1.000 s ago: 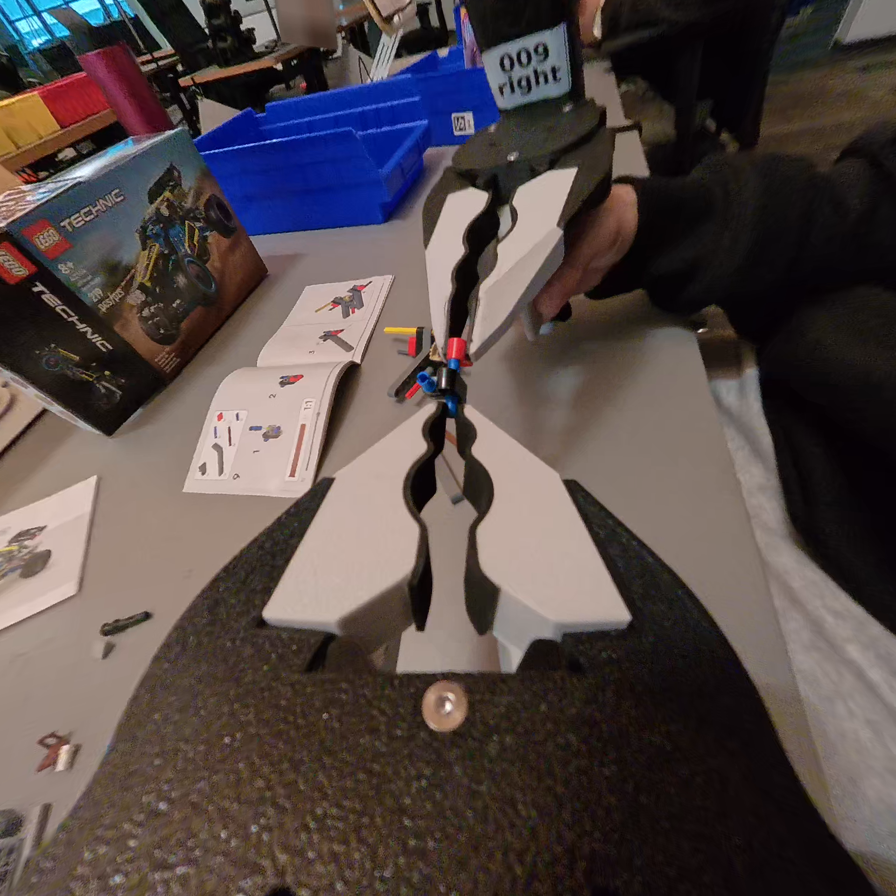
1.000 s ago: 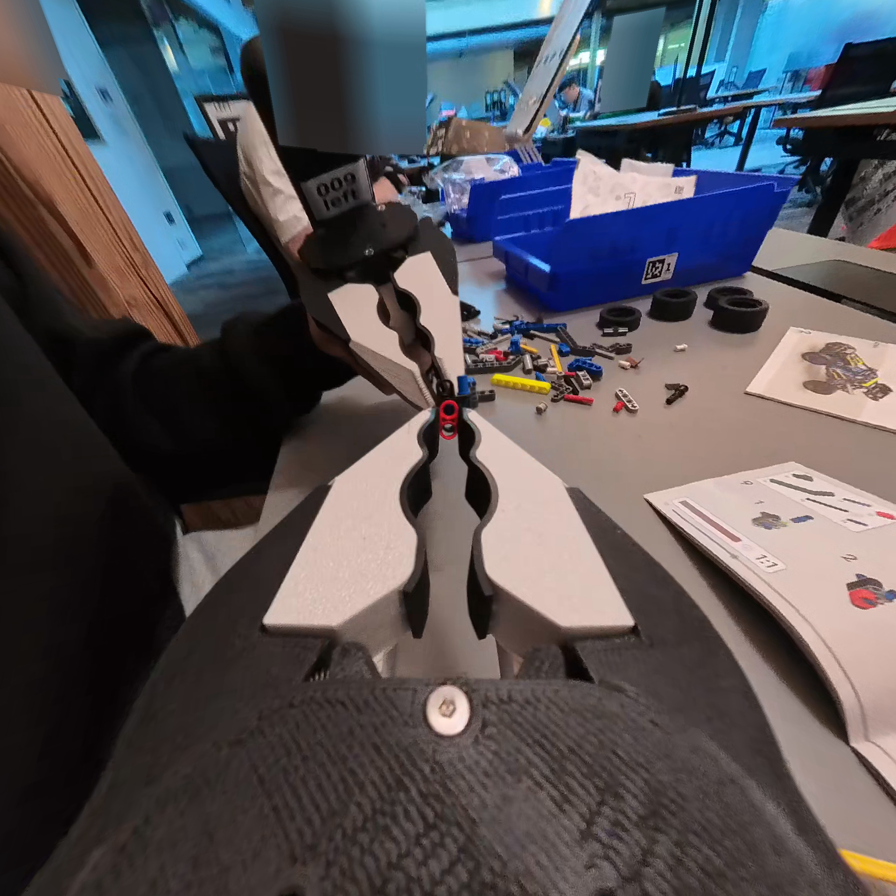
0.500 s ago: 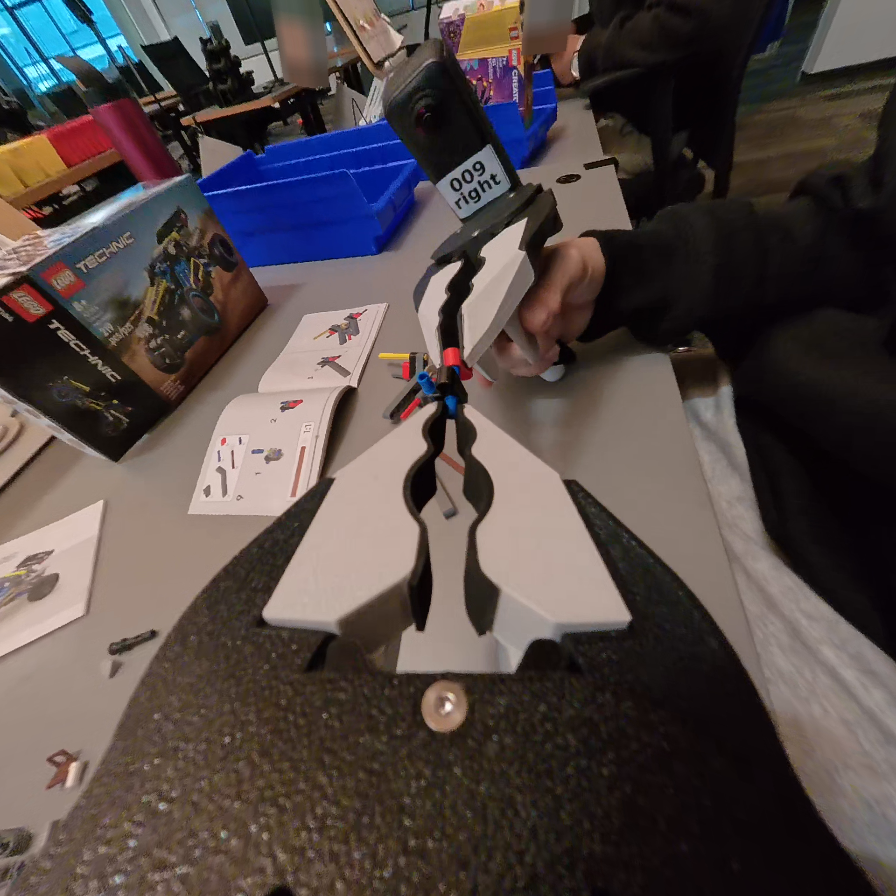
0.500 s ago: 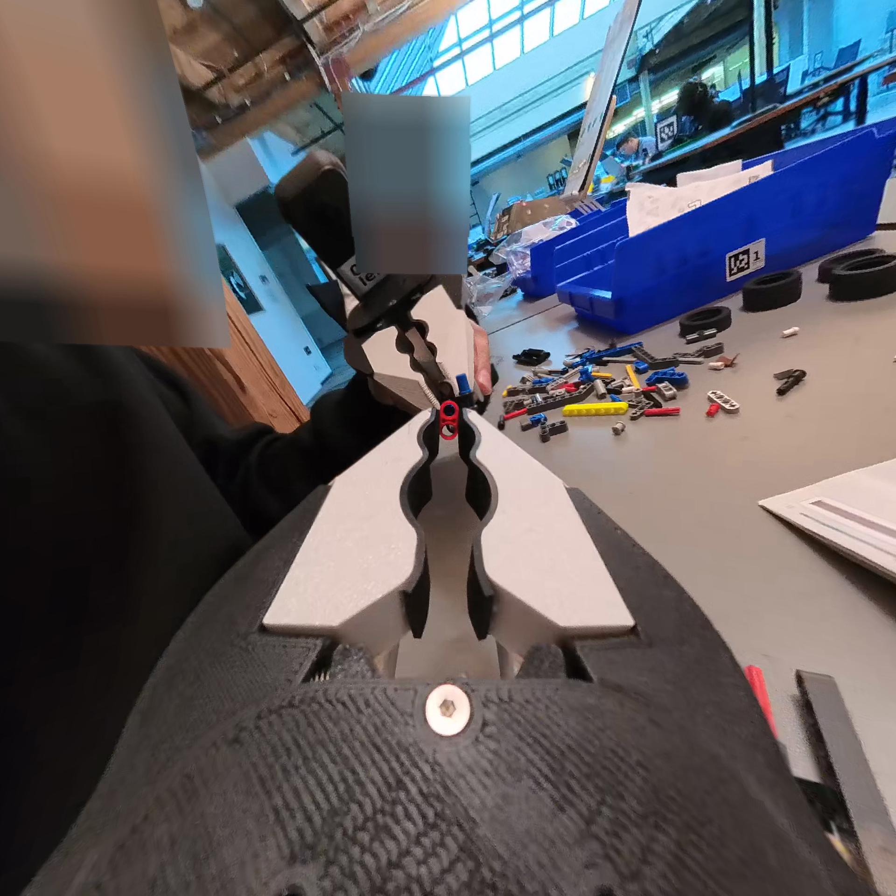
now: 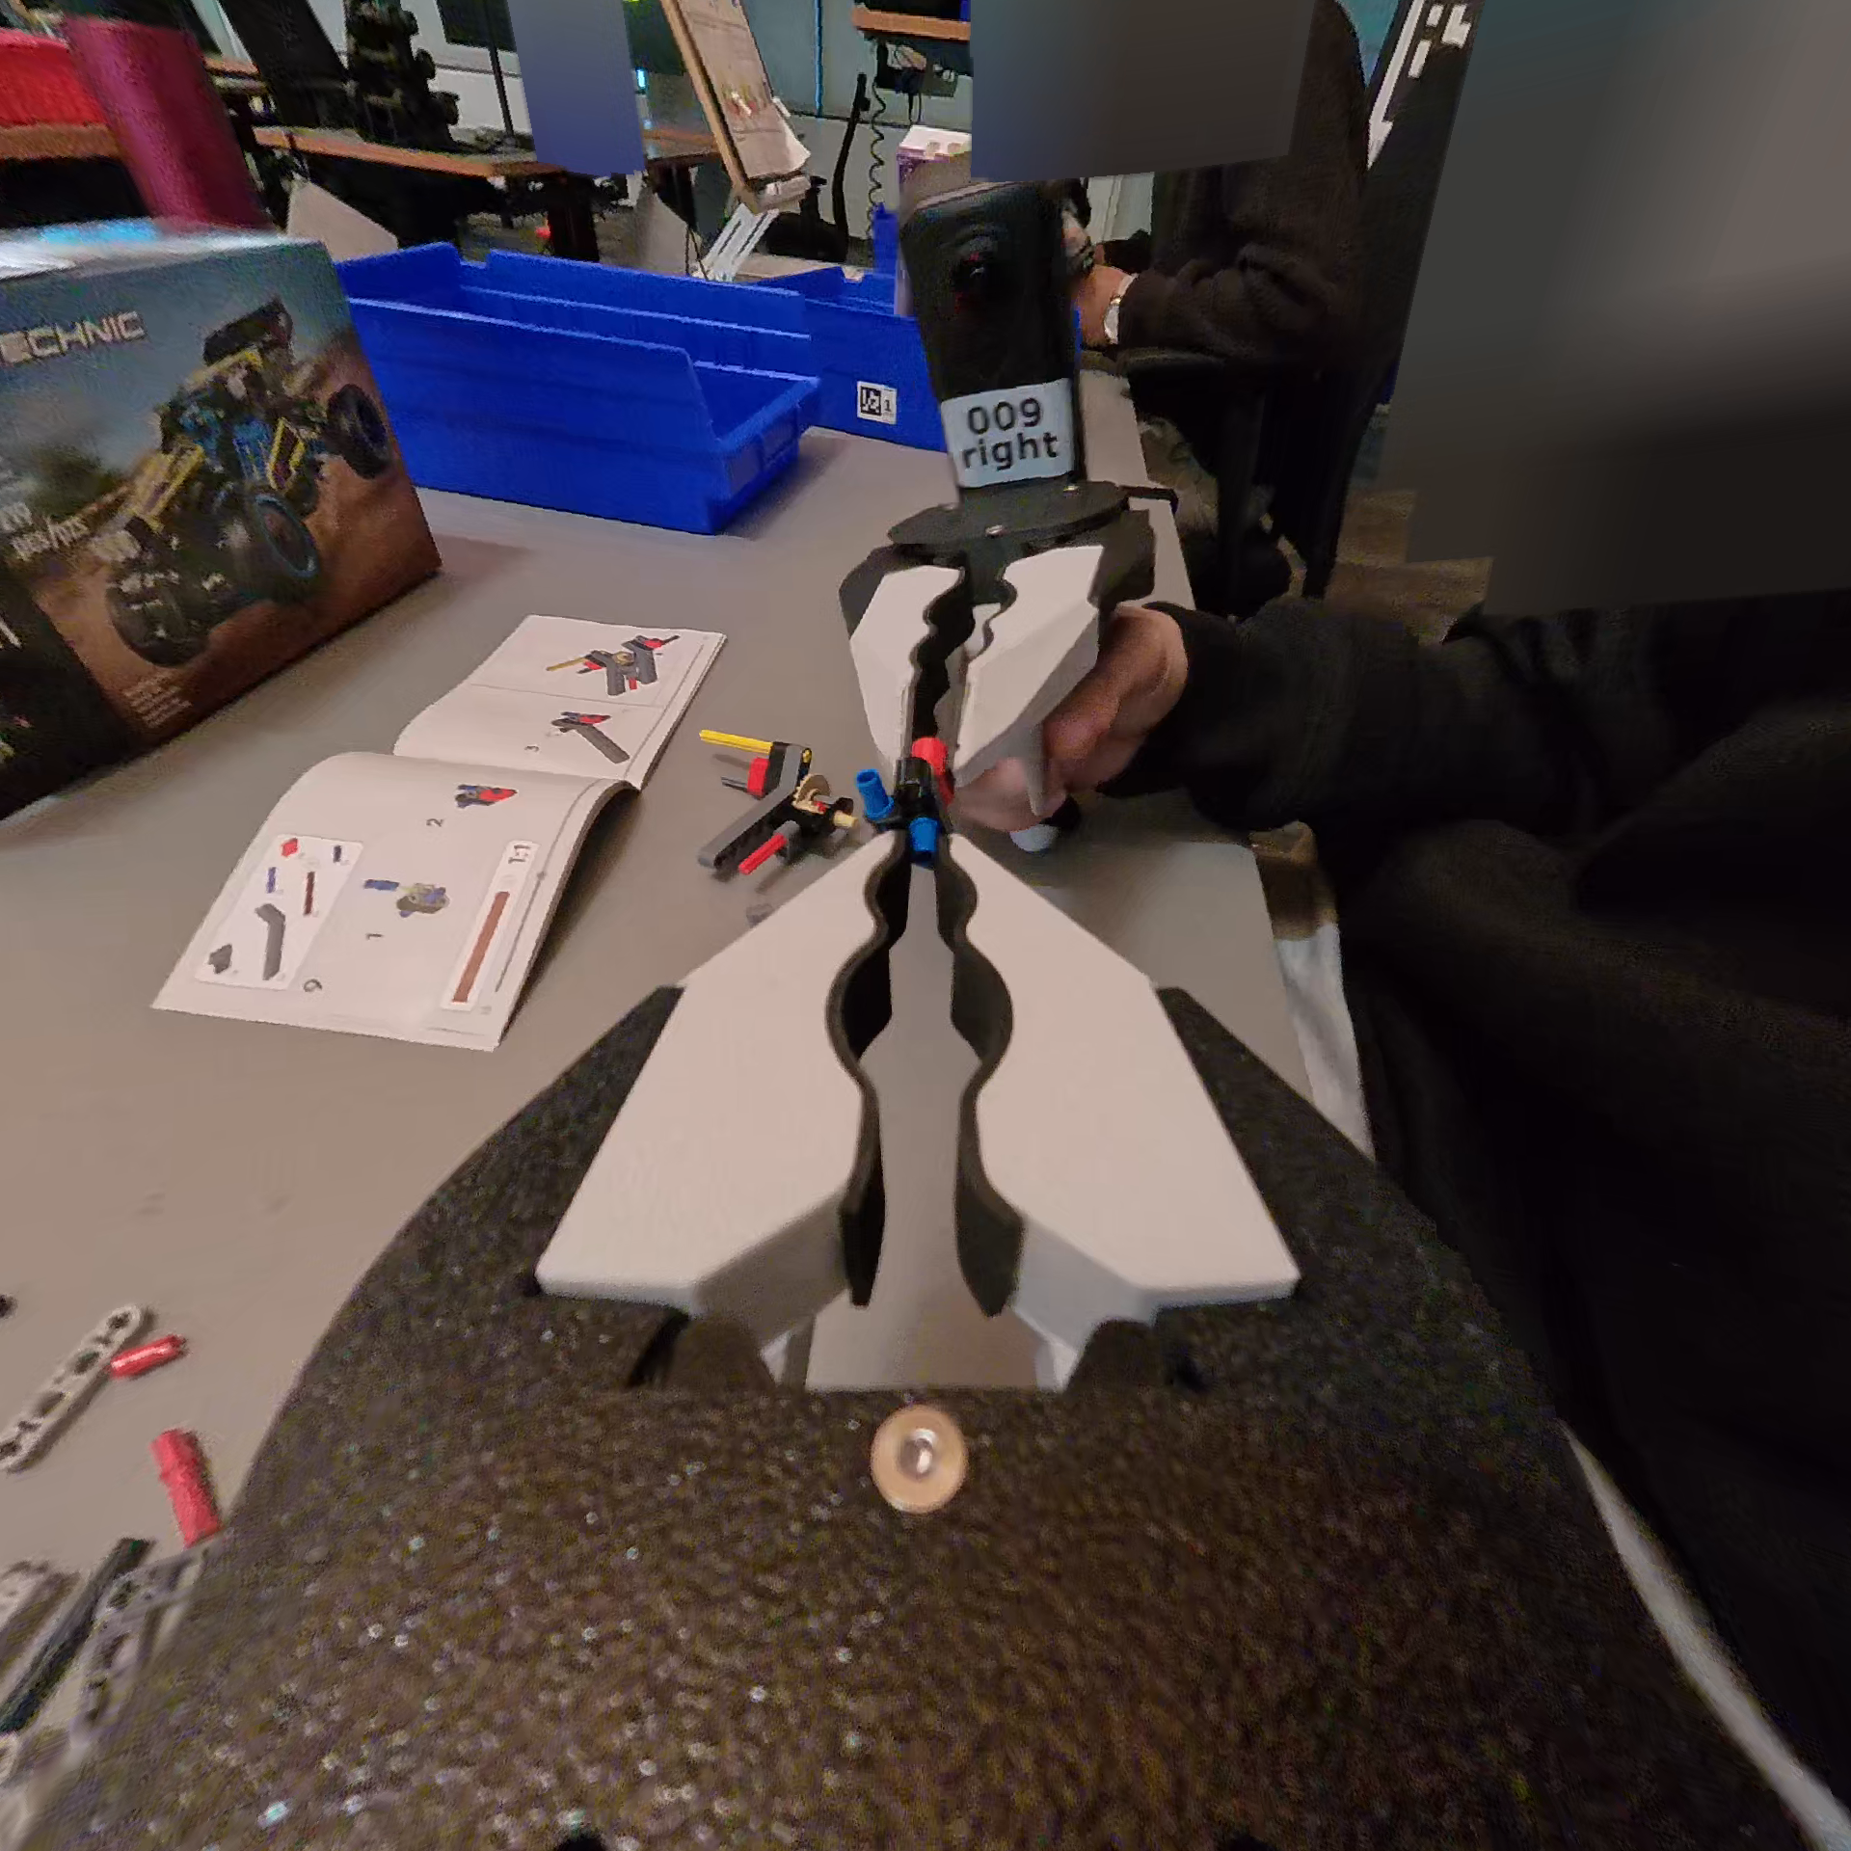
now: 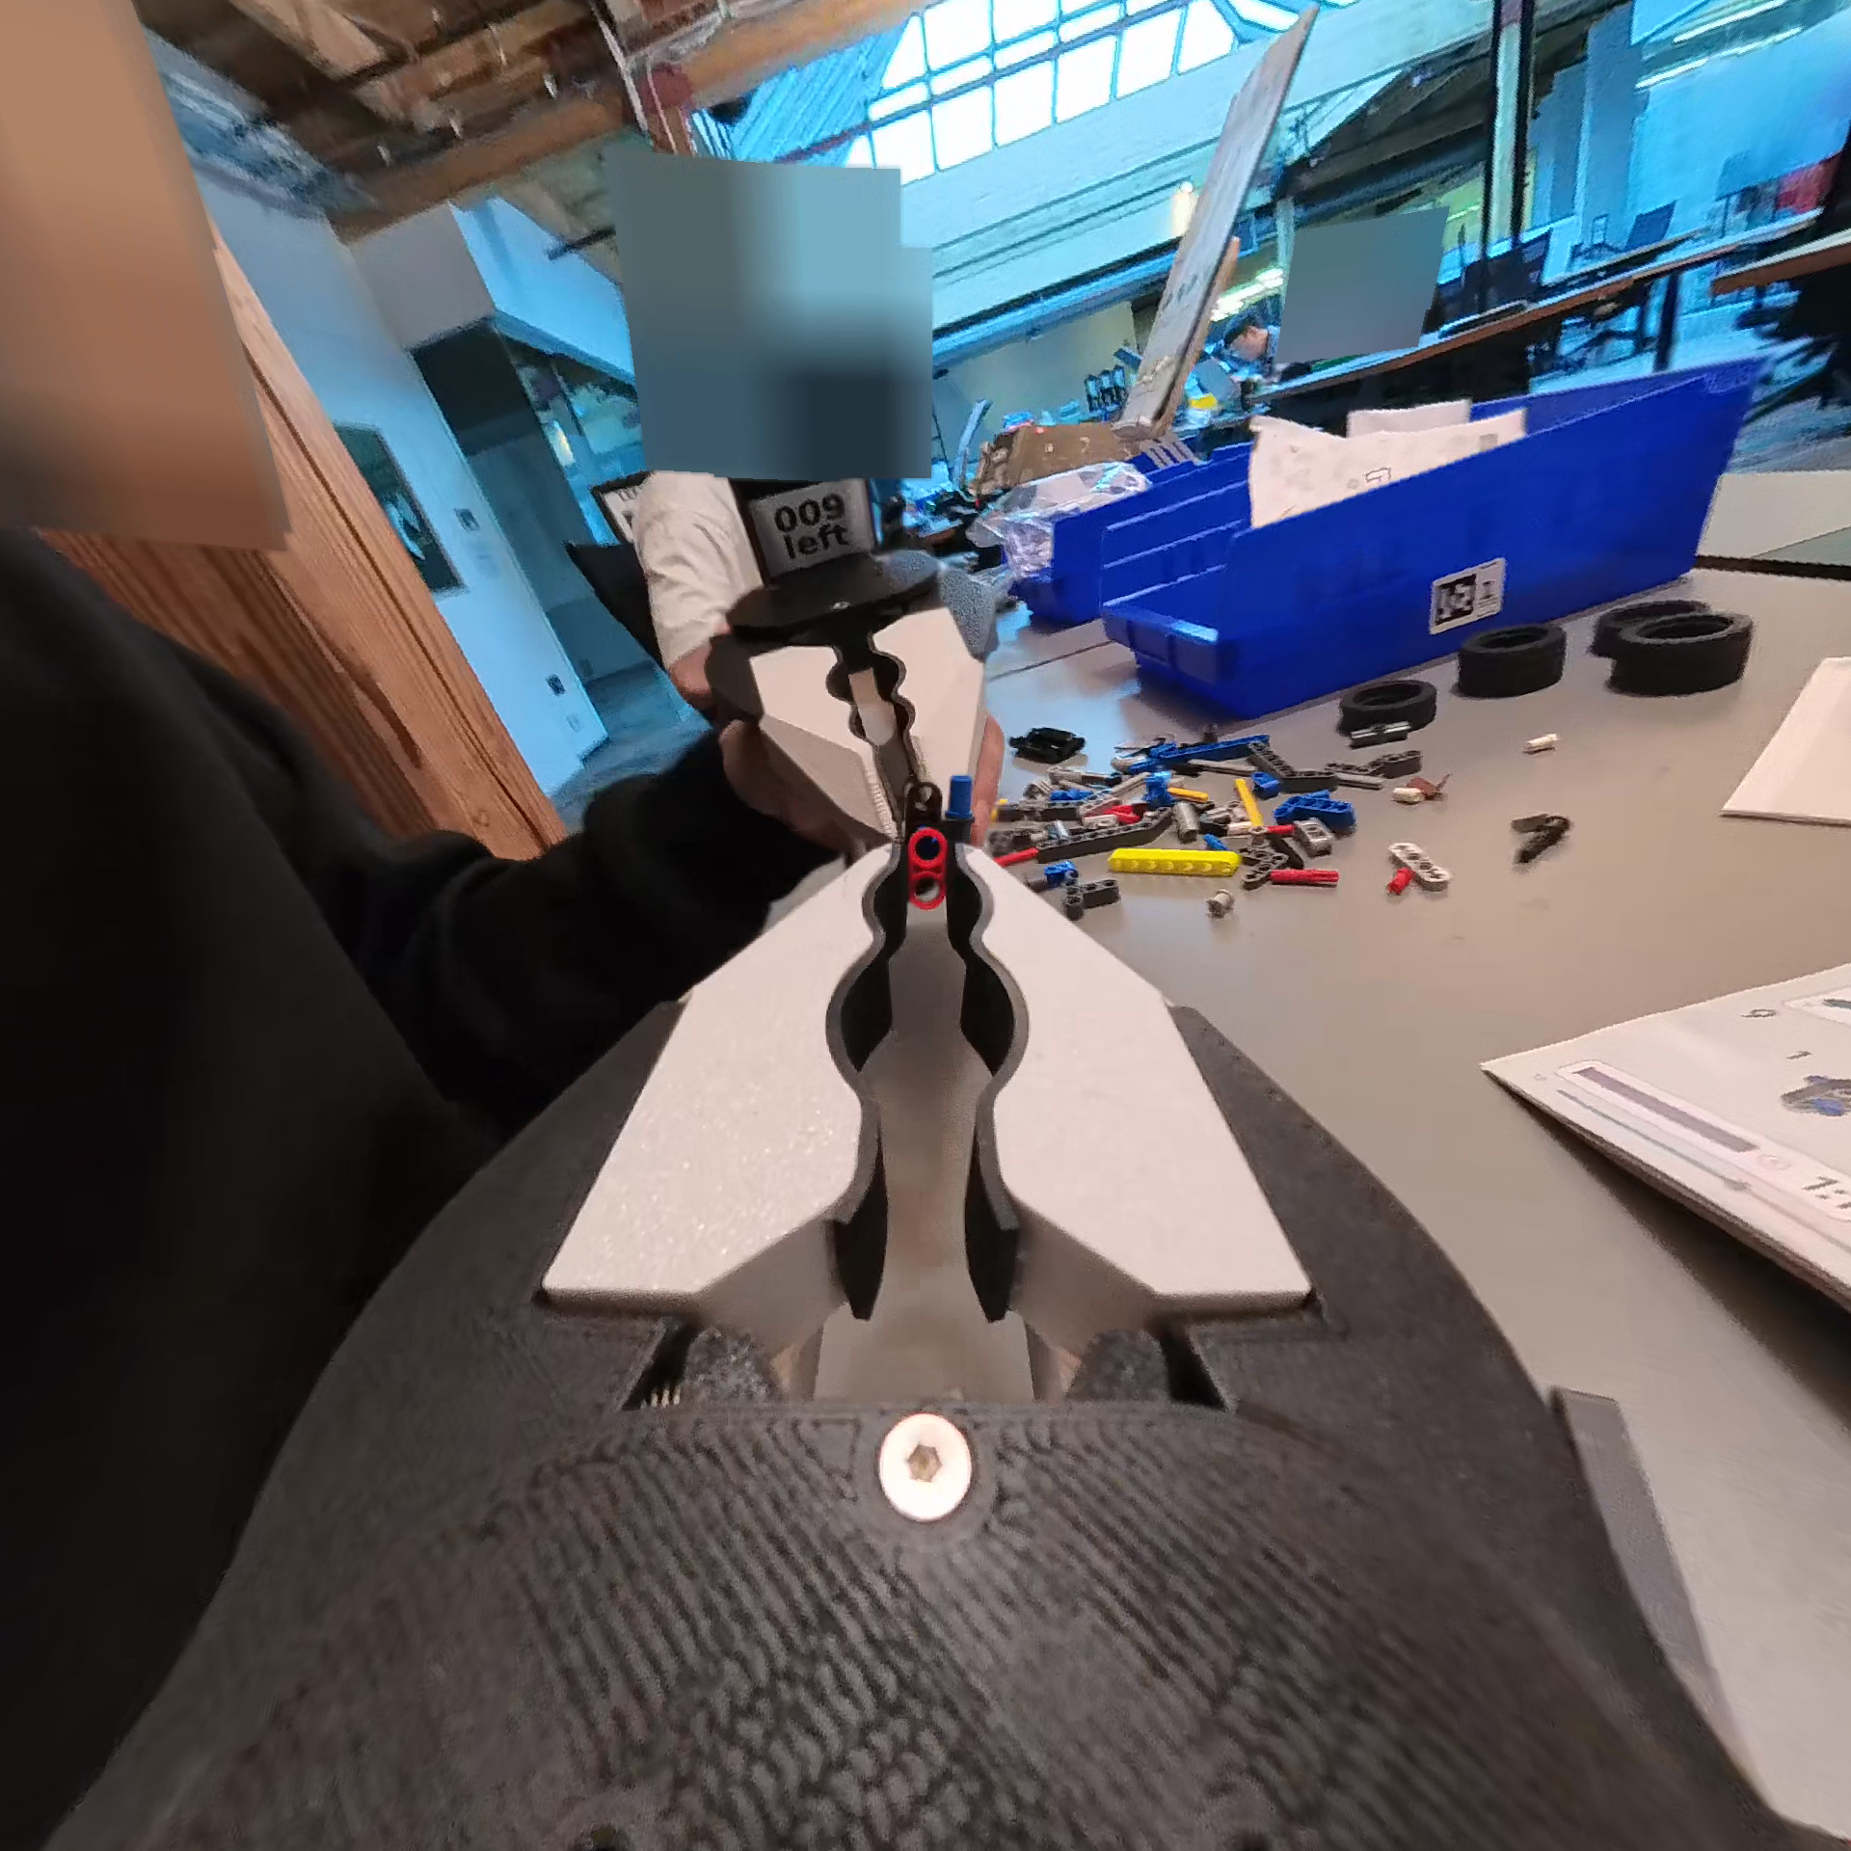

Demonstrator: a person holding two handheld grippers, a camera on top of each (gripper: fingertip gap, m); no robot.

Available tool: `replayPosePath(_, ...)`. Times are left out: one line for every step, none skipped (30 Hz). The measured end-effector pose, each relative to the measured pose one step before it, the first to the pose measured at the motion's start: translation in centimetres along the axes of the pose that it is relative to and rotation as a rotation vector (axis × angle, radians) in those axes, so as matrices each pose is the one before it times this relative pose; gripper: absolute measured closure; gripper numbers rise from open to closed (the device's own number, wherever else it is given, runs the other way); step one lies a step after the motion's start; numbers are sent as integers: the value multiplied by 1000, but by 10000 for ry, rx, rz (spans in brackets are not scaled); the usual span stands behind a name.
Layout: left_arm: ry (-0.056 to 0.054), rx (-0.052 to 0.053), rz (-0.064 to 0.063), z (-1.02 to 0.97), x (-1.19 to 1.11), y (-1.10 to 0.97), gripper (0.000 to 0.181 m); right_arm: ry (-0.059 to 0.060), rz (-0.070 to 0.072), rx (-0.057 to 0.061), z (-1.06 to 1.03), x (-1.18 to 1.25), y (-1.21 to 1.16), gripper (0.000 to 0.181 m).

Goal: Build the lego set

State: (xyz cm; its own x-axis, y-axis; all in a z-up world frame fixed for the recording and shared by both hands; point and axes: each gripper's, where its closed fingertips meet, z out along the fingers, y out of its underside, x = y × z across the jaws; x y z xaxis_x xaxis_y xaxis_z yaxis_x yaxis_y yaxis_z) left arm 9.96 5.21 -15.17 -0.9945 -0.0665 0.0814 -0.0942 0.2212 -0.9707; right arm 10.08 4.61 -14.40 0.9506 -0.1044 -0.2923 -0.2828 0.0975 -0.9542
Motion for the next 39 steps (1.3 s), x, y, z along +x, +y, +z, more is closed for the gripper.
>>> replayPosePath(40,-8,-319,43,-99,108,179,274,-380,-142,-1,219,52,175)
replayPosePath(164,-36,-409,61,23,147,179,151,-498,-206,-14,21,144,175)
replayPosePath(189,-42,-378,47,43,179,179,134,-498,-282,-23,-13,235,175)
replayPosePath(100,-35,-329,55,-71,205,179,215,-503,-247,11,68,178,175)
replayPosePath(82,-50,-219,54,-83,203,179,224,-527,-273,23,88,228,175)
replayPosePath(17,-60,94,39,-66,207,179,107,-332,-257,28,-14,238,175)
replayPosePath(-116,-20,440,-1,-103,152,179,0,50,-181,47,-5,194,175)
replayPosePath(-149,86,572,-41,-62,-51,179,-81,317,65,18,-9,-62,175)
replayPosePath(-60,208,494,-94,66,-286,179,-177,401,378,-37,-110,-397,175)
replayPosePath(-11,228,377,-111,115,-353,179,-280,601,463,-30,-203,-435,175)
replayPosePath(-38,120,317,-117,78,-246,179,-265,707,399,45,-127,-312,175)
replayPosePath(-48,30,358,-125,92,-153,180,-279,569,284,61,-159,-111,175)
replayPosePath(-87,-10,342,-102,34,-102,179,-240,502,203,59,-115,-48,175)
replayPosePath(-113,30,207,-68,-50,-143,179,-131,489,201,58,36,-125,175)
replayPosePath(-24,170,-9,-32,0,-326,180,-261,427,330,14,-147,-342,175)
replayPosePath(109,235,-272,37,99,-399,180,-431,363,414,-17,-431,-460,175)
replayPosePath(111,158,-306,42,53,-266,180,-252,294,263,53,-268,-286,176)
replayPosePath(25,14,-170,-16,-26,-26,180,33,46,45,38,10,-48,175)
replayPosePath(-3,-101,-111,-59,-14,57,180,107,-137,-111,33,79,110,176)
replayPosePath(-40,-110,-92,-44,-16,-54,180,71,-122,-76,-5,33,12,176)
replayPosePath(-90,-74,-66,33,-7,-200,180,-57,59,82,-18,-74,-193,176)
replayPosePath(-117,-83,-36,64,11,-232,180,-110,109,166,-39,-95,-262,175)
replayPosePath(-147,-168,24,58,-19,-92,180,-31,-15,88,-75,-11,-81,176)
replayPosePath(-195,-325,69,4,-103,179,180,173,-159,-109,-68,216,167,176)
replayPosePath(-221,-415,116,-29,-139,343,180,408,-471,-356,-39,376,414,175)
replayPosePath(-152,-346,139,-36,-41,267,180,328,-621,-475,-5,149,413,175)
replayPosePath(-67,-137,128,15,85,-25,180,139,-459,-356,-14,-85,103,175)
replayPosePath(-61,51,86,71,32,-225,180,125,-314,-205,-50,-36,-148,175)
replayPosePath(-13,32,9,108,6,-62,180,222,-371,-251,-71,139,-25,175)
replayPosePath(94,-98,-1,96,83,245,180,121,-372,-455,-27,50,416,175)
replayPosePath(97,-140,96,77,100,370,180,64,-249,-448,57,-13,534,175)
replayPosePath(33,-86,144,36,47,252,180,106,-203,-248,69,3,315,175)
replayPosePath(12,-42,73,4,10,108,180,130,-194,-80,43,18,72,175)
replayPosePath(-1,-86,78,18,14,152,180,123,-127,-158,66,28,167,175)
replayPosePath(-8,-171,183,39,59,293,180,107,-277,-334,76,-15,323,175)
replayPosePath(-12,-214,234,99,89,348,180,110,-401,-504,35,-40,430,175)
replayPosePath(-16,-216,193,121,63,304,180,159,-451,-542,10,9,367,175)
replayPosePath(4,-162,160,93,76,209,180,129,-403,-468,-24,-28,197,175)
replayPosePath(55,-97,156,21,150,144,180,9,-273,-410,-7,-151,136,175)
